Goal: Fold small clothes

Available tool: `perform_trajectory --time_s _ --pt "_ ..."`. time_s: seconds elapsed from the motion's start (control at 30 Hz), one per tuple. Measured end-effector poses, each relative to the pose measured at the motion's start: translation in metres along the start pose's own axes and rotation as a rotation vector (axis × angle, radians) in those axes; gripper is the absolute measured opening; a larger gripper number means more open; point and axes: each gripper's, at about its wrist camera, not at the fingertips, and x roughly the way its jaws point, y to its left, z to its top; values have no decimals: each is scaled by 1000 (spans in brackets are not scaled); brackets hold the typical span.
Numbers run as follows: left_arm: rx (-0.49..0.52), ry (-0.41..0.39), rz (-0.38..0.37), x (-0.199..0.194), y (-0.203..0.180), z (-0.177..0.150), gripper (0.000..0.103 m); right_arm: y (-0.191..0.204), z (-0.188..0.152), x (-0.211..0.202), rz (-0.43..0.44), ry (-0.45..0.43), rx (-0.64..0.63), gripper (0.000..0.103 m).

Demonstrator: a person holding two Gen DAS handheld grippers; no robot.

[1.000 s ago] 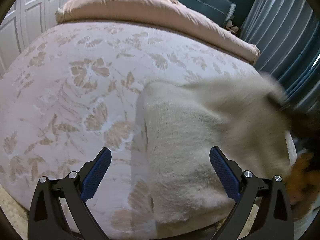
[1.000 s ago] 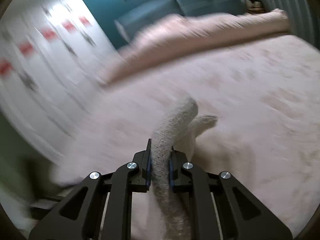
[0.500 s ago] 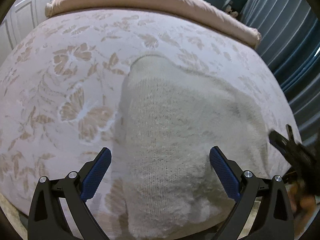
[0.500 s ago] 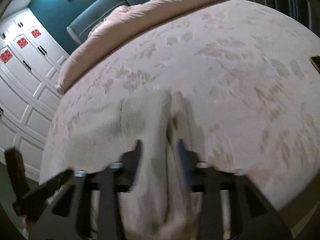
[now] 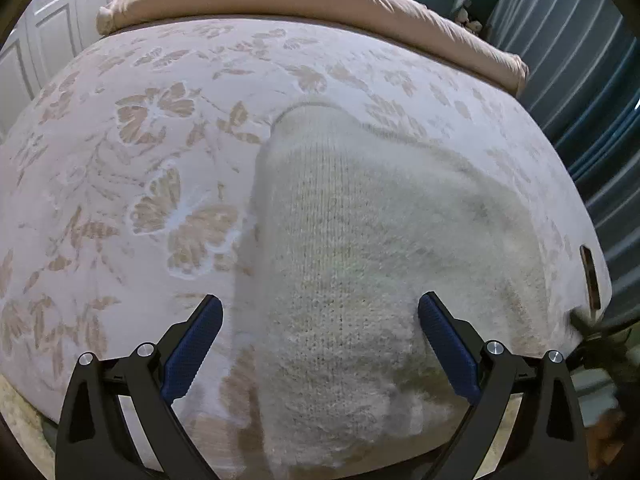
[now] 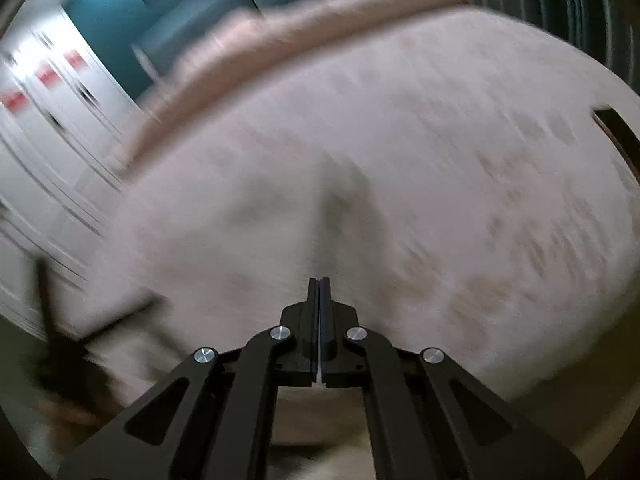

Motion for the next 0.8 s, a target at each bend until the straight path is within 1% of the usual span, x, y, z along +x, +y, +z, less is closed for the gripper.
perform_trajectory --time_s 0.03,0.07,0.1,0.13,0.2,0.23,0.27,0.3,0.33,0.4,0.47,0.5,0.53,0.57,0.63,0.67,0.73,0.8 --pt "-8 11 0 3 0 -1 96 -9 -6 16 -76 60 14 0" --pt "-19 17 -8 3 0 -1 96 -16 -11 22 -96 90 41 0" --pt "-25 15 -18 1 0 -1 96 -22 -14 16 -21 86 78 1" --pt "-21 9 -19 -1 0 -1 96 -24 -14 7 29 57 101 4" --pt "-5 -1 -16 -5 0 1 96 -25 -8 -9 46 3 114 42" --pt "-8 -3 -23 -6 2 3 96 -24 -4 -13 50 -17 110 81" --pt "-21 -1 -35 -7 5 5 96 -23 -2 -16 62 -45 106 87" --pt "-40 5 -53 -7 9 7 96 -20 4 -18 71 -62 94 87" --pt "-60 12 -70 -7 12 9 96 -17 7 -14 76 -50 85 88" --pt "-108 20 -104 -8 23 13 96 -11 17 1 85 -13 57 89" --pt "-134 27 -114 -6 31 14 96 -6 19 16 92 16 39 90" --pt "-145 37 -112 -3 37 15 96 -5 20 29 99 52 42 90" --pt "-151 48 -113 2 40 15 96 -2 19 41 112 71 50 90" --pt "-155 60 -123 6 41 15 96 0 19 50 135 89 58 89" --pt "-165 89 -154 18 41 16 97 2 16 62 149 112 72 91" --pt "-162 100 -175 23 38 16 97 4 17 66 146 114 69 91" --pt "-140 118 -190 35 28 18 98 8 17 73 141 110 63 91" --pt "-124 139 -205 47 18 18 98 9 21 78 158 102 75 92"
